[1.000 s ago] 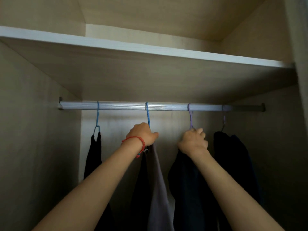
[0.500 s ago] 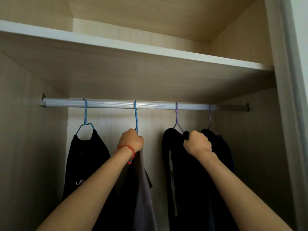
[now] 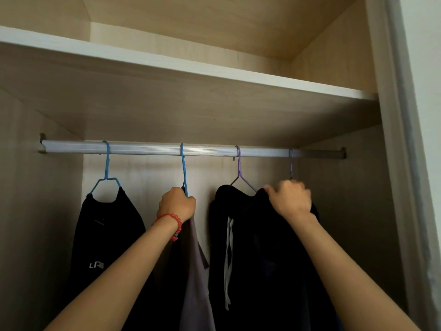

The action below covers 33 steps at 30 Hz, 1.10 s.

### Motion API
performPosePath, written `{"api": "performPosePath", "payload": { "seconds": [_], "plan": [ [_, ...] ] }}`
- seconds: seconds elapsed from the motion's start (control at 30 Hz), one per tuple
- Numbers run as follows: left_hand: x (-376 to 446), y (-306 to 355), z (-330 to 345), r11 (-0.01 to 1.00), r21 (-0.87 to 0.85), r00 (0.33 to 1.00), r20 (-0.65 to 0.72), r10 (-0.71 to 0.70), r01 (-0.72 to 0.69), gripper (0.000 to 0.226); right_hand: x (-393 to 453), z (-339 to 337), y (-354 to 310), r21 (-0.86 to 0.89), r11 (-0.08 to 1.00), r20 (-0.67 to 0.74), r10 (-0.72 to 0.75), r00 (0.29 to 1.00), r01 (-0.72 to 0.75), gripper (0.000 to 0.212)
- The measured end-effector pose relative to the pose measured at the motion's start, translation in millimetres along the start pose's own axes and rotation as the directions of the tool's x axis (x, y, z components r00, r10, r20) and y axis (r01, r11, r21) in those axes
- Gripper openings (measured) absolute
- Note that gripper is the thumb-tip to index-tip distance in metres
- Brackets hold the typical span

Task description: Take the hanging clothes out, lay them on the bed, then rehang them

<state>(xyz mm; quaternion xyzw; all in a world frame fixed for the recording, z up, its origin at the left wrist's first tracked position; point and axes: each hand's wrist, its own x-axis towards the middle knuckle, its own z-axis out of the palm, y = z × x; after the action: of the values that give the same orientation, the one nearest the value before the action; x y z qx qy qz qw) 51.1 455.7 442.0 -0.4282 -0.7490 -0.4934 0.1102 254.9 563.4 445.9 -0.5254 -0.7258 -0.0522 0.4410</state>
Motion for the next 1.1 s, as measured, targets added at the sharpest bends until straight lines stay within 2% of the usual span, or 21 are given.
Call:
{"api": "performPosePath", "payload": {
  "seconds": [0.07,0.1,0.17,0.23,0.27,0.33,0.4,0.47,0.53,0.63,0.73,0.9,1.1],
  "plan": [
    [0.8,-0.7,0.9,1.000,0.006,1.000,-0.001,0.012,-0.012,0.025,12.0,-8.0,17.6,-0.151,0.987,-0.065,0.050,0.997,-0.060,0.043],
    [1.4,-1.3,0.8,1.000,0.010,1.000,-0.001,0.012,-0.012,0.030,17.0,-11.3,26.5,-0.179,0.979,-0.048,0.085,0.995,-0.092,0.042],
    [1.0,-0.9,0.5,0.999,0.044,1.000,-0.014,0.021,-0.020,0.034,21.7,-14.3,41.9,-0.134,0.980,0.024,0.149,0.989,-0.144,0.035],
    [-2.4,3.9,0.3,0.989,0.135,0.996,-0.055,0.064,-0.056,0.025,21.7,-13.1,51.3,-0.075,0.982,0.088,0.178,0.980,-0.172,0.025],
    [-5.0,8.9,0.2,0.973,0.215,0.990,-0.090,0.107,-0.086,0.021,21.7,-11.7,54.0,-0.061,0.983,0.106,0.181,0.978,-0.175,0.023],
    [-9.5,25.1,2.3,0.920,0.369,0.974,-0.124,0.191,-0.134,0.033,22.7,-8.8,57.8,-0.038,0.982,0.118,0.188,0.975,-0.185,0.023],
    [-14.5,48.3,9.8,0.884,0.414,0.955,-0.099,0.280,-0.216,0.033,25.3,-5.0,59.9,-0.013,0.981,0.127,0.192,0.973,-0.192,0.025],
    [-17.3,74.5,25.1,0.886,0.355,0.947,-0.008,0.321,-0.298,0.031,27.9,0.5,61.9,0.000,0.982,0.138,0.188,0.972,-0.190,0.025],
    [-19.9,99.0,47.0,0.922,0.231,0.950,0.116,0.291,-0.311,0.040,30.6,7.8,65.8,0.018,0.983,0.148,0.179,0.973,-0.184,0.025],
    [-20.1,124.5,81.5,0.963,0.117,0.947,0.240,0.211,-0.244,0.049,33.5,18.3,77.5,0.042,0.983,0.133,0.170,0.976,-0.177,0.023],
    [-15.5,134.9,108.4,0.990,0.042,0.930,0.349,0.112,-0.134,0.048,39.2,24.2,92.5,0.043,0.982,0.118,0.179,0.977,-0.185,0.021],
    [-9.2,146.7,134.0,0.998,-0.055,0.937,0.346,0.053,-0.036,0.034,54.8,24.8,116.0,0.049,0.975,0.091,0.211,0.973,-0.216,0.025],
    [-1.3,146.9,149.7,0.986,-0.161,0.937,0.349,0.012,0.048,0.034,65.6,28.1,135.5,0.025,0.973,0.077,0.229,0.970,-0.231,0.026]
  ]
}}
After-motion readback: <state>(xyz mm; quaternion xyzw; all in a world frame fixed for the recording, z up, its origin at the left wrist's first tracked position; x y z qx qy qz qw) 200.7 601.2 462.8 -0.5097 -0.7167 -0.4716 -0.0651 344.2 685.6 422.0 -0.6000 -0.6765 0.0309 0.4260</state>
